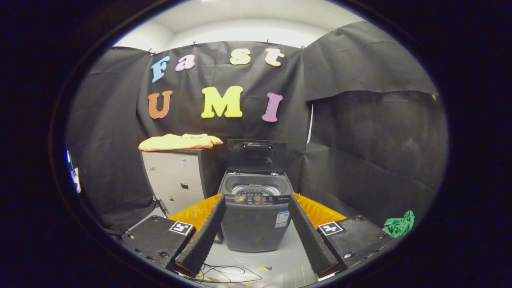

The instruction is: Put the clothes into the washing machine and then close the washing machine lid.

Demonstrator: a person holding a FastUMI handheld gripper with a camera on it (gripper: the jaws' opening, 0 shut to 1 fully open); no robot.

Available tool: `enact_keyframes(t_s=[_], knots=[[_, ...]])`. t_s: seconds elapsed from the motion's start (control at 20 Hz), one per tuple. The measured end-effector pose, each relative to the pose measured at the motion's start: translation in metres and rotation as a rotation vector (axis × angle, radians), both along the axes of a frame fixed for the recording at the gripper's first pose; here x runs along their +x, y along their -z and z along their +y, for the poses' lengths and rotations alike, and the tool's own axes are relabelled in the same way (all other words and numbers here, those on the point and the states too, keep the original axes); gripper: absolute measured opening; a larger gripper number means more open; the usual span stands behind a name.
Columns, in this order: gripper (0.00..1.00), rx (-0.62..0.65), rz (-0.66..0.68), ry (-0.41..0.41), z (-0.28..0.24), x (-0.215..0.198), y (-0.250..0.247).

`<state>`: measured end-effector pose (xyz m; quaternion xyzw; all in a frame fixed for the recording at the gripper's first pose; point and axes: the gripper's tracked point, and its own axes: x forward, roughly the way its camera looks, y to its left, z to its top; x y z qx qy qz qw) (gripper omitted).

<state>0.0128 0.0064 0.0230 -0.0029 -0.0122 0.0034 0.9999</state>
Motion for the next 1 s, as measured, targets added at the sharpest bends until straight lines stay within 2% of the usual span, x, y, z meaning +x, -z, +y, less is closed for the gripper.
enact_keyframes(t_s=[0.4, 0.6, 1.0], knots=[[0.99, 0.046, -0.014, 0.0, 0.013, 0.056, -0.082], [0.99, 0.05, -0.036, -0.012, 0.033, 0.103, -0.13], [0.99, 0.056, -0.031, -0.102, 0.091, 0.221, -0.219]])
